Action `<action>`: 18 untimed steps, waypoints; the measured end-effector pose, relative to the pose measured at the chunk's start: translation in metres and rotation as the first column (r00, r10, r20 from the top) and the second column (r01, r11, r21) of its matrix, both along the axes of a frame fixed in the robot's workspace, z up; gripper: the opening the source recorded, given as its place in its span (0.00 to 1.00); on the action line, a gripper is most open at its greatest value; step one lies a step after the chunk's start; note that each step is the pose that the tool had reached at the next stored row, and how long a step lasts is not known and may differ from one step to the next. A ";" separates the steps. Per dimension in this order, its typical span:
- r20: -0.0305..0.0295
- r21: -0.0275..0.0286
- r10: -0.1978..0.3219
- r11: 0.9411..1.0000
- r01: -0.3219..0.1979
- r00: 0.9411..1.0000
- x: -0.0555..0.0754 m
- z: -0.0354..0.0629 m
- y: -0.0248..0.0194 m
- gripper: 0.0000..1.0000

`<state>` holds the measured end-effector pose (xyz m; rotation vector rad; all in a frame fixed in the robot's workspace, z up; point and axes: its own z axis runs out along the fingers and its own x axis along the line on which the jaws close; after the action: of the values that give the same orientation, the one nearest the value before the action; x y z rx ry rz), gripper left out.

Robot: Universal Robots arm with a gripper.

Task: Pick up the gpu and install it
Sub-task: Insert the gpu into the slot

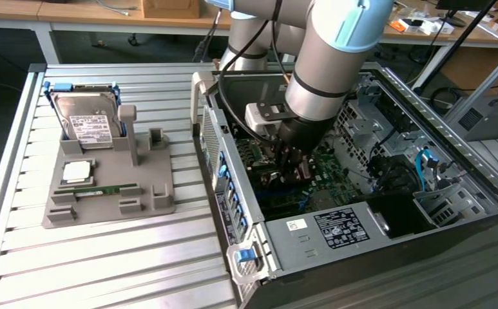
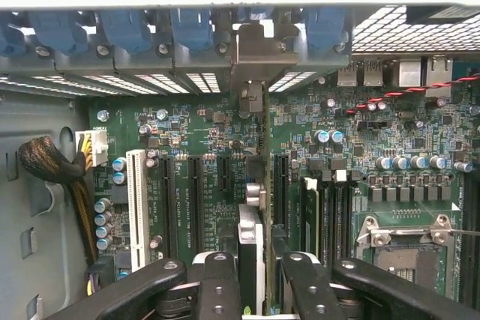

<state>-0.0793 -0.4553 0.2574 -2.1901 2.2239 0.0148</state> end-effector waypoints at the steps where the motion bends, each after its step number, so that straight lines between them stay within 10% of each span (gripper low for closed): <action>1: 0.000 0.000 0.000 1.000 0.000 1.000 0.000 -0.0004 0.0001 0.27; 18: -0.001 -0.005 0.000 1.000 0.000 1.000 0.000 -0.0022 0.0000 0.27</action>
<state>-0.0794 -0.4553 0.2552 -2.1930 2.2266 0.0101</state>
